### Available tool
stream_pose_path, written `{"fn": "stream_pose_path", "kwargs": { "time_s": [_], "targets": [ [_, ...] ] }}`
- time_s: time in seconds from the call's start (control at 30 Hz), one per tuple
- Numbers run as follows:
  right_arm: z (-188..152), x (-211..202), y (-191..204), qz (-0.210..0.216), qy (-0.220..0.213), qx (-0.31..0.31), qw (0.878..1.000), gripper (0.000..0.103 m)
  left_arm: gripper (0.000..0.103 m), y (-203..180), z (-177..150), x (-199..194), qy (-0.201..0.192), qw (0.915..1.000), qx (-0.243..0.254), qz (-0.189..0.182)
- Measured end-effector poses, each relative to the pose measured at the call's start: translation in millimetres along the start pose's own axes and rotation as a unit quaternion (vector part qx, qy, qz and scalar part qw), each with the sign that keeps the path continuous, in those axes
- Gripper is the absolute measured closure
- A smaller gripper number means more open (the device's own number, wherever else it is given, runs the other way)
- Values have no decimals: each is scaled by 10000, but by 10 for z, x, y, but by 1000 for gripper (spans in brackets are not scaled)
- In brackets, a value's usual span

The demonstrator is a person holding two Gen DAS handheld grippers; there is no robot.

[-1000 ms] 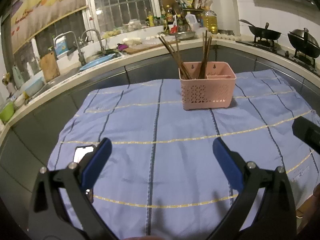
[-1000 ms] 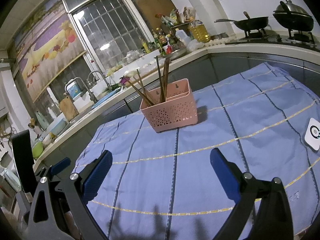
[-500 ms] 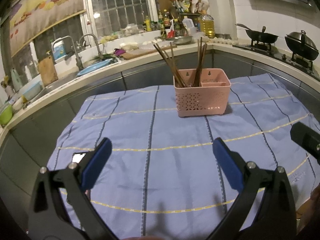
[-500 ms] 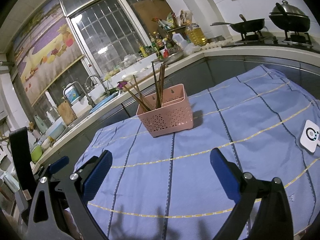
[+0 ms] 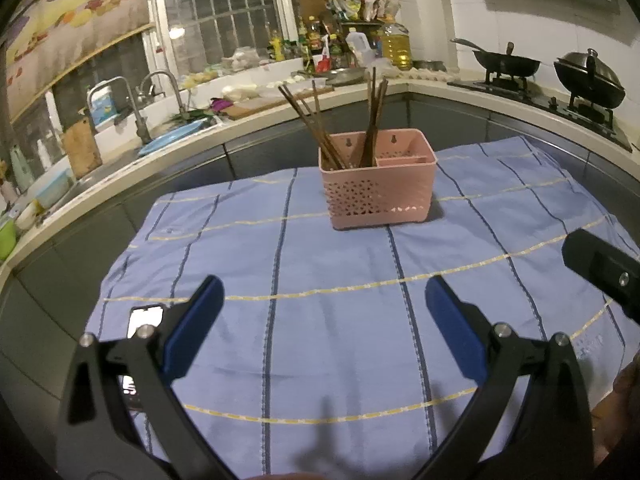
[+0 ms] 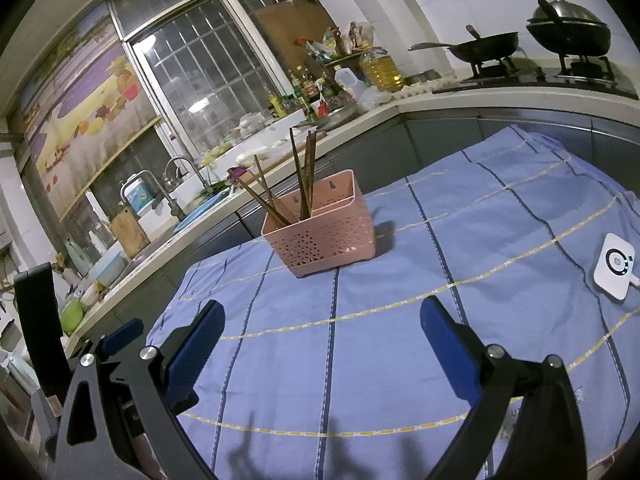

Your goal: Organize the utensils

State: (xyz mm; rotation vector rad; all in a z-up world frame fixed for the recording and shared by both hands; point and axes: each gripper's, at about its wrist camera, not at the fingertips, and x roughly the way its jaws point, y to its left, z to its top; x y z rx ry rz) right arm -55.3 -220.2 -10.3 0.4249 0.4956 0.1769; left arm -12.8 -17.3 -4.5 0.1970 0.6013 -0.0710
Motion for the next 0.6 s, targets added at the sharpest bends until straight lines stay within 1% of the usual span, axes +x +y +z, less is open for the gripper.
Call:
{"fn": "stream_pose_path", "kwargs": {
  "time_s": [0.33, 0.47, 0.6],
  "targets": [
    [-29, 0, -29, 1, 8, 45, 10000, 7, 6, -44, -18, 26, 52, 10000, 13, -47],
    [-30, 7, -32, -9, 9, 41, 10000, 6, 6, -54, -29, 68, 158, 9998, -15, -113],
    [-42, 18, -51, -26, 18, 61, 10000, 6, 6, -56, -34, 79, 172, 9998, -10, -112]
  ]
}}
